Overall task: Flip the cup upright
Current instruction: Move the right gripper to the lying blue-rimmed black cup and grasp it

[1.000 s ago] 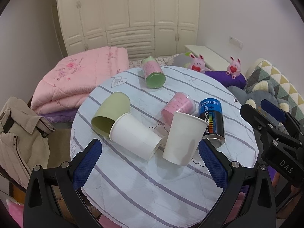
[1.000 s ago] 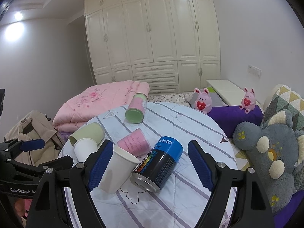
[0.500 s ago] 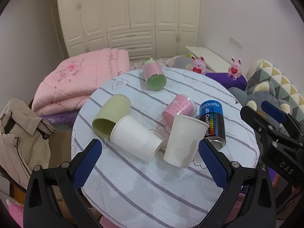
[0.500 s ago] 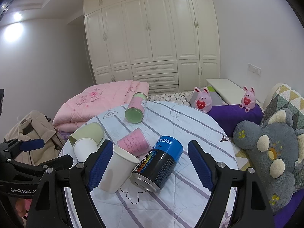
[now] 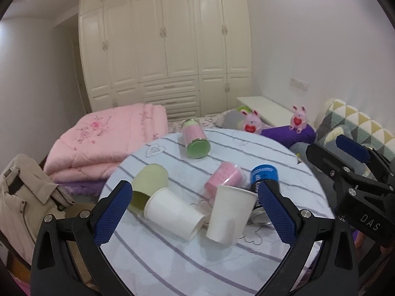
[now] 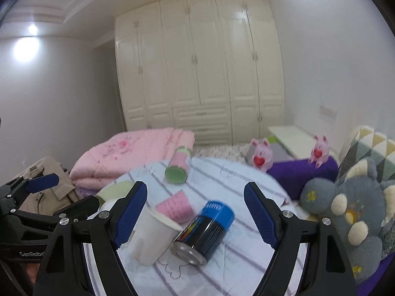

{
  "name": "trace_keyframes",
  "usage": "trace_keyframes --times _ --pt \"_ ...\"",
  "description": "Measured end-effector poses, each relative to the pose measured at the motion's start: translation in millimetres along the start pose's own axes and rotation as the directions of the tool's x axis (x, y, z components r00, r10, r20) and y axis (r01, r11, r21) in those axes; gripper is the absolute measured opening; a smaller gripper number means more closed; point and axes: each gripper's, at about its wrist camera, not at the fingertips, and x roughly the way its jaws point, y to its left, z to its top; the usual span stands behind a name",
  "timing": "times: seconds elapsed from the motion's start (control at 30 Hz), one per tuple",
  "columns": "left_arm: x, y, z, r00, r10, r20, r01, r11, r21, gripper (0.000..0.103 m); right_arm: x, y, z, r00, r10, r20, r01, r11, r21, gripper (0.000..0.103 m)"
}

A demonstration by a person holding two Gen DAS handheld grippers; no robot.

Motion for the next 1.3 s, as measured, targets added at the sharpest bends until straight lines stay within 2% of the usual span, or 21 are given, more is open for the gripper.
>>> trace_keyframes --times 0.13,0.4,0.5,0.57,0.63,0.8,0.9,1.1,1.3 --pt "-1.1 -1.3 -0.3 1.0 -0.008 0.006 0.008 1.0 -0.005 0.103 -9.4 2.3 3.5 0.997 -0.025 0.069 0.026 0.999 -0.023 0.082" --pt "-2.6 1.2 -1.6 1.0 -0.003 0.014 0.003 1.0 -0.018 0.103 -6.5 -0.2 3.8 0.998 -0.027 0.056 0.028 0.999 -0.018 0.082" --pt "0.3 2.6 -2.3 1.0 -0.001 0.004 0.001 1.0 -0.015 0.103 1.6 -9.5 2.2 1.0 0.008 0.005 -0.008 0.999 0.036 0.082" --pt "3.9 4.6 -3.2 1.0 -0.006 -0.01 0.006 1.0 -0.019 0.103 14.8 -21.0 -0.4 0.997 0.043 -0.066 -0.036 0.993 0.115 0.082" --pt "8.0 5.8 -3.9 1.0 -0.016 -0.025 0.016 1.0 -0.02 0.103 27.6 -31.9 -5.9 0.99 0.055 -0.131 -0.03 0.981 0.19 0.082" --pt "24.9 4.9 -1.8 0.997 -0.026 -0.069 0.025 1.0 -0.004 0.103 57.2 -49.9 -20.8 0.959 0.118 -0.256 -0.02 0.935 0.355 0.082" --pt "44.0 2.4 0.9 0.992 -0.03 -0.122 0.032 0.999 0.013 0.103 68.1 -51.3 -30.0 0.945 0.13 -0.3 0.0 0.918 0.398 0.082" --pt "78.2 2.2 11.5 0.973 -0.078 -0.219 0.081 0.997 0.007 0.103 103.9 -61.9 -50.0 0.898 0.181 -0.402 0.045 0.869 0.493 0.082" --pt "94.6 1.9 18.8 0.962 -0.103 -0.254 0.108 0.994 0.006 0.103 137.6 -72.1 -70.5 0.831 0.268 -0.487 0.083 0.806 0.586 0.082"
